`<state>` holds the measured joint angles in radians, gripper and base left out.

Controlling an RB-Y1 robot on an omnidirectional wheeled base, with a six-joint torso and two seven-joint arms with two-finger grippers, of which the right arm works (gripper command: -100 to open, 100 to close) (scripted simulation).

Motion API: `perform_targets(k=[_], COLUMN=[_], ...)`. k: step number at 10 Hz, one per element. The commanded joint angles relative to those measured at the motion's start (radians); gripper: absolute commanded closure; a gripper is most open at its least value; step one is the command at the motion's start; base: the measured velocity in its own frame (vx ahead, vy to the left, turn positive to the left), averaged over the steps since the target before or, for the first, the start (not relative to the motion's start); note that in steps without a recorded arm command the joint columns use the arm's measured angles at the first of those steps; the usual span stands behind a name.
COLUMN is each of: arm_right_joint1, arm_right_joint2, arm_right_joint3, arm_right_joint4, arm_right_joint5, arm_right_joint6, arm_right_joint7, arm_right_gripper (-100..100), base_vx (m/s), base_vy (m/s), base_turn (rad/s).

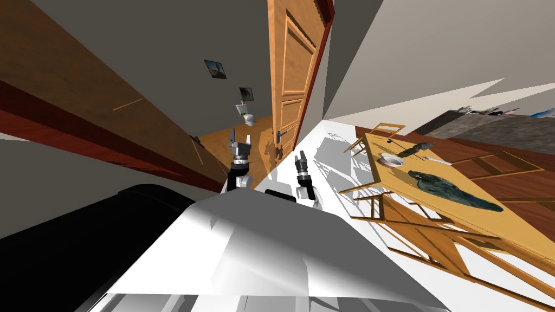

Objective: Push the door open

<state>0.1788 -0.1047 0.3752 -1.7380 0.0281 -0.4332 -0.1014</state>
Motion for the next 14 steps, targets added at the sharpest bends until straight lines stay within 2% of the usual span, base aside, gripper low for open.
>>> perform_targets(k=[1,5,6,8,11,14], arm_right_joint1=[-0.021,-0.103,-0.114,-0.155,-0.185,-0.245], arm_right_joint2=[-0.001,-0.005,-0.005,-0.004,-0.003,0.002], arm_right_joint3=[0.018,0.106,0.118,0.162,0.195,0.259], arm_right_joint4=[0.028,0.137,0.151,0.206,0.247,0.327], arm_right_joint5=[-0.002,-0.011,-0.012,-0.016,-0.019,-0.026], arm_right_joint6=[0.002,0.01,0.011,0.015,0.018,0.024], arm_right_joint7=[-0.007,-0.032,-0.035,-0.048,-0.057,-0.075], arm_right_gripper=[-100,-100,-100,-100,-100,-100], base_vx=[0.095,0.178,0.156,0.166,0.125,0.162], base_vy=[-0.044,-0.08,-0.072,-0.061,-0.068,-0.066], base_turn=[0.016,0.026,0.023,0.026,0.013,0.025])
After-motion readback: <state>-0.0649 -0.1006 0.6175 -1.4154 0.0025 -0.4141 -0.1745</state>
